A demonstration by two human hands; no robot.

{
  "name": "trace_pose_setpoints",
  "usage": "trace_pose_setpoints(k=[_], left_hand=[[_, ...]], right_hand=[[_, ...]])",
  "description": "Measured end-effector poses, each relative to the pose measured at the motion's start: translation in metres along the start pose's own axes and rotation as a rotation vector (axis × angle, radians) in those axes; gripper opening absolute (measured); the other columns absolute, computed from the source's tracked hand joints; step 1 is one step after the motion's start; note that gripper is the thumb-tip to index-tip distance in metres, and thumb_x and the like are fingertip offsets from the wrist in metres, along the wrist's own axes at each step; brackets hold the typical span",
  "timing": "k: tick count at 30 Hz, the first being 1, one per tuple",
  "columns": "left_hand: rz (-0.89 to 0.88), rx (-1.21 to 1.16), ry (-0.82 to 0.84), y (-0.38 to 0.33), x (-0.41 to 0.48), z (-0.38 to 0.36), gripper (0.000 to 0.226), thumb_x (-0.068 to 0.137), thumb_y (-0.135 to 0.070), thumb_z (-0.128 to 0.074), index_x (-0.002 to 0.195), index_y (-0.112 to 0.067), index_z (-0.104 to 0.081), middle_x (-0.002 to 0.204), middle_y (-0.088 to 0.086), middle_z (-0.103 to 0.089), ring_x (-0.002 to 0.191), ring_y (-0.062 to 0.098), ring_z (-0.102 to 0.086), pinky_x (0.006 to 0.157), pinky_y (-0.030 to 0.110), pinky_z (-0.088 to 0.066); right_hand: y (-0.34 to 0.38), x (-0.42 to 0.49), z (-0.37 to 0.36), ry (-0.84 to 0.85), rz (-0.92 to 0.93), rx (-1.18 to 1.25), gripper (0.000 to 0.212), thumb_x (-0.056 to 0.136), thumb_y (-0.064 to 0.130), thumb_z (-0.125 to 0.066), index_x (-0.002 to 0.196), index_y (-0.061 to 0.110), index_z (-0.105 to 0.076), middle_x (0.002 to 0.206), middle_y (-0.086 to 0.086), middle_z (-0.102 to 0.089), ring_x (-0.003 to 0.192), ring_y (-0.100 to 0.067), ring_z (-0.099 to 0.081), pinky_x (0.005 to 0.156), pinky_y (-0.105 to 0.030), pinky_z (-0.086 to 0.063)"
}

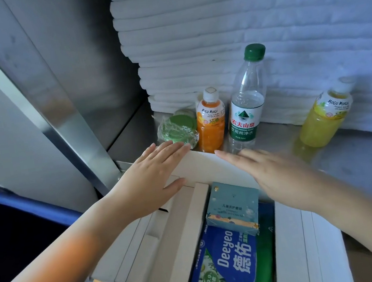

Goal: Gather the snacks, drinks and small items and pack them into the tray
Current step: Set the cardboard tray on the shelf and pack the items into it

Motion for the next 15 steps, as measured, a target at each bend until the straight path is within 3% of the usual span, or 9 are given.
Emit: trace_pose_setpoints(k=[4, 8, 11, 14, 15], left_hand=[[0.023, -0.1, -0.082, -0.003, 0.015, 0.015, 0.06, 0.094, -0.052, -0.031, 0.149, -0.033, -0.014, 0.155, -0.013, -0.019, 0.14, 0.004, -0.015, 0.104, 0.007, 0.01], [0.042, -0.202, -0.195, -0.007, 0.043, 0.036, 0.061, 0.092, -0.049, -0.035, 0.148, -0.03, -0.021, 0.153, -0.01, -0.026, 0.135, 0.01, -0.033, 0.102, 0.021, -0.026], [0.063, -0.229, -0.281, -0.008, 0.069, 0.048, 0.064, 0.094, -0.039, -0.049, 0.149, -0.028, -0.018, 0.153, -0.006, -0.025, 0.131, 0.016, -0.04, 0.095, 0.025, -0.037], [0.098, -0.234, -0.329, -0.008, 0.093, 0.051, 0.073, 0.092, -0.035, -0.056, 0.15, -0.027, -0.013, 0.154, -0.004, -0.022, 0.12, 0.021, -0.052, 0.08, 0.023, -0.042], [0.104, -0.236, -0.329, -0.007, 0.1, 0.05, 0.075, 0.091, -0.035, -0.058, 0.15, -0.027, -0.012, 0.155, -0.003, -0.021, 0.118, 0.022, -0.053, 0.079, 0.024, -0.044]], right_hand=[[0.001, 0.002, 0.0, -0.018, 0.01, 0.037, 0.096, 0.093, 0.009, -0.047, 0.137, 0.052, 0.026, 0.118, 0.015, -0.039, 0.096, -0.006, -0.044, 0.068, -0.02, -0.037], [-0.002, 0.003, 0.016, -0.109, -0.01, 0.205, 0.057, 0.097, 0.026, -0.043, 0.146, 0.043, -0.018, 0.126, 0.018, -0.042, 0.099, 0.001, -0.046, 0.071, -0.011, -0.039], [-0.017, 0.0, 0.043, -0.347, -0.1, 0.266, 0.047, 0.092, 0.03, -0.047, 0.139, 0.032, -0.041, 0.127, 0.016, -0.046, 0.102, 0.0, -0.052, 0.075, -0.009, -0.041], [-0.041, -0.005, 0.074, -0.625, -0.228, 0.277, 0.05, 0.086, 0.028, -0.056, 0.134, 0.018, -0.046, 0.123, 0.003, -0.051, 0.107, -0.013, -0.056, 0.085, -0.031, -0.052], [-0.048, -0.005, 0.083, -0.695, -0.262, 0.276, 0.053, 0.084, 0.027, -0.059, 0.134, 0.016, -0.046, 0.122, 0.0, -0.051, 0.109, -0.015, -0.055, 0.088, -0.031, -0.051]])
Point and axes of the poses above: each hand's wrist, its own x-axis towards the middle knuckle, its own z-axis out of the back of the hand, y = z × x, the point moved 8 cm from there along x, towards the middle knuckle
